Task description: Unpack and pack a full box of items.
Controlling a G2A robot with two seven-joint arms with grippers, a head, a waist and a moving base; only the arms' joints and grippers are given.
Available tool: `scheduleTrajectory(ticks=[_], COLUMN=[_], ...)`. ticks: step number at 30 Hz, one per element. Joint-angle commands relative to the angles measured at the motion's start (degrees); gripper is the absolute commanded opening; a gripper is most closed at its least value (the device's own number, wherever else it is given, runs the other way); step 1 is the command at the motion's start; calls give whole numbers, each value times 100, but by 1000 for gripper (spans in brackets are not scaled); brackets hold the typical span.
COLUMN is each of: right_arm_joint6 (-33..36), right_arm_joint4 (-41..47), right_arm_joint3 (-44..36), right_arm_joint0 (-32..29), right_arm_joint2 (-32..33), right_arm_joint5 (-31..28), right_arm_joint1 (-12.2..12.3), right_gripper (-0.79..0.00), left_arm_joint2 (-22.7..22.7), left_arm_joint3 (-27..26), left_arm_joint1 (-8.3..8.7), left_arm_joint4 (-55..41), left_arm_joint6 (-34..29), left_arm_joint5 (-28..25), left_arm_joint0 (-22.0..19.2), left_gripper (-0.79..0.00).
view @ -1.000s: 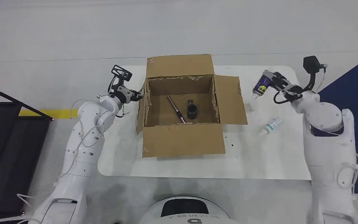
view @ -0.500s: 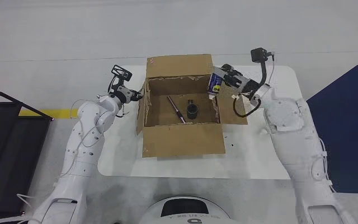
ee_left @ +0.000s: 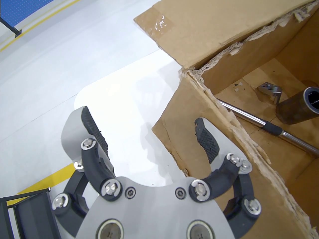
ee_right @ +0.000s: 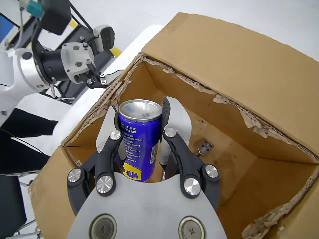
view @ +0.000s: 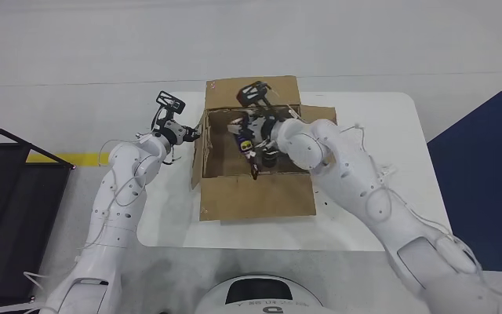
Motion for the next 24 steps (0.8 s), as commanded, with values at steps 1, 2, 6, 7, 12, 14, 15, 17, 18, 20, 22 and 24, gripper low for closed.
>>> scheduleTrajectory(ticks=[1, 2, 6, 7, 12, 14, 15, 17, 18, 20, 22, 24], right_arm_joint6=[208, 325, 492, 514, 539, 536, 535, 536, 545, 562, 574, 573], right_arm_joint4=[-181, -303, -402, -369, -283, -211, -177, -80, -33, 78, 204, 309], right_arm_joint3=[305, 460, 1002, 1121, 1604, 1772, 1850, 2012, 2091, 2246, 2386, 2492], right_arm_joint0=[206, 299, 617, 680, 932, 995, 1027, 1078, 1107, 1156, 1204, 1243], right_arm_joint2=[-248, -406, -815, -883, -1115, -1156, -1171, -1183, -1185, -1175, -1141, -1097], right_arm_joint5=[-143, -214, -328, -371, -459, -489, -503, -507, -518, -530, -577, -639], right_arm_joint1=[-76, -125, -346, -400, -631, -707, -743, -811, -842, -900, -946, -980], right_gripper=[-785, -785, -785, -785, -727, -699, -683, -616, -573, -465, -409, -228], left_arm_joint2=[0, 0, 0, 0, 0, 0, 0, 0, 0, 0, 0, 0], left_arm_joint3=[0, 0, 0, 0, 0, 0, 0, 0, 0, 0, 0, 0], left_arm_joint1=[0, 0, 0, 0, 0, 0, 0, 0, 0, 0, 0, 0], left_arm_joint4=[0, 0, 0, 0, 0, 0, 0, 0, 0, 0, 0, 0], left_arm_joint6=[0, 0, 0, 0, 0, 0, 0, 0, 0, 0, 0, 0], left_arm_joint5=[0, 0, 0, 0, 0, 0, 0, 0, 0, 0, 0, 0], left_arm_joint0=[0, 0, 0, 0, 0, 0, 0, 0, 0, 0, 0, 0], left_gripper=[0, 0, 0, 0, 0, 0, 0, 0, 0, 0, 0, 0])
